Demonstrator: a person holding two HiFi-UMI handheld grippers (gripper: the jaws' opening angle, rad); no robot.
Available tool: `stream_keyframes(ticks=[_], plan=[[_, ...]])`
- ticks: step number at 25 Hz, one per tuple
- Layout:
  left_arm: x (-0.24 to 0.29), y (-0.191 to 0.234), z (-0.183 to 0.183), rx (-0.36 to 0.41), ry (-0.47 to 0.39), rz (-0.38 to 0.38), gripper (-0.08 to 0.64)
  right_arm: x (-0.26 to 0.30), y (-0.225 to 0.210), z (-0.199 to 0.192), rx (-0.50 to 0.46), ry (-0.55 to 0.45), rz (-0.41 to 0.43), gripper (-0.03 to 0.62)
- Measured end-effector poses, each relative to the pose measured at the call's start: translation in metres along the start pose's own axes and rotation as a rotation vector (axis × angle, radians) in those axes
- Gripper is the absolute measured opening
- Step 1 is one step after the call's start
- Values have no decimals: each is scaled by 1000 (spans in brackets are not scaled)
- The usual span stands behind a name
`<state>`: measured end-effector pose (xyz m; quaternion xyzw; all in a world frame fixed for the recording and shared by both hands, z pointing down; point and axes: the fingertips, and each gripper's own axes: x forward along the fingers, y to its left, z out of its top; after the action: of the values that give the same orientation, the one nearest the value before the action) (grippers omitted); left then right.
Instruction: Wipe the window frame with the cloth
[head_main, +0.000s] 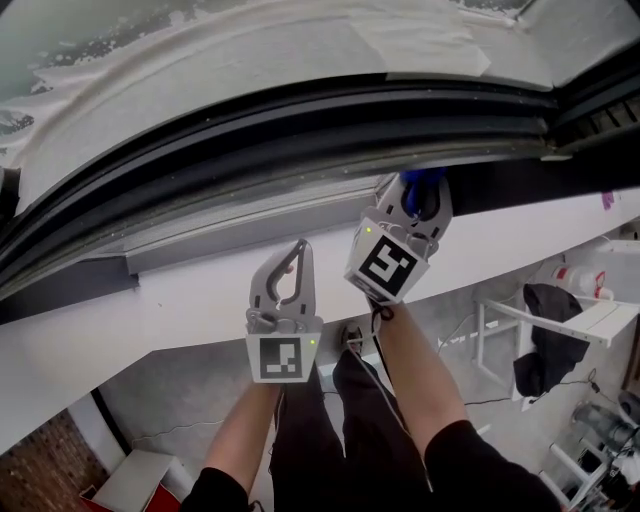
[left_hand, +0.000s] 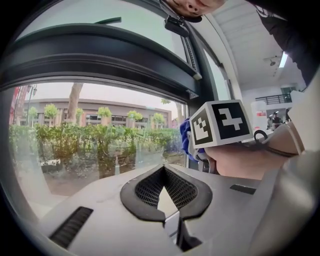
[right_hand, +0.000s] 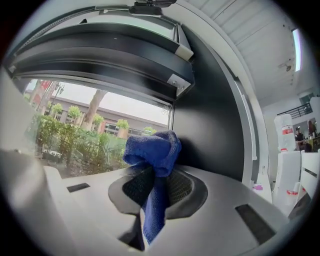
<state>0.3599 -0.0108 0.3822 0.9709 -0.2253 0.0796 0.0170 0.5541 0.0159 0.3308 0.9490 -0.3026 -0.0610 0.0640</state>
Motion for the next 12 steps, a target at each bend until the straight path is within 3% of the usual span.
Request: stream_keyframes(ticks=[12], plan=[[-3, -12, -10, 18, -3, 57, 6, 0, 5, -19, 44, -6, 49, 46]])
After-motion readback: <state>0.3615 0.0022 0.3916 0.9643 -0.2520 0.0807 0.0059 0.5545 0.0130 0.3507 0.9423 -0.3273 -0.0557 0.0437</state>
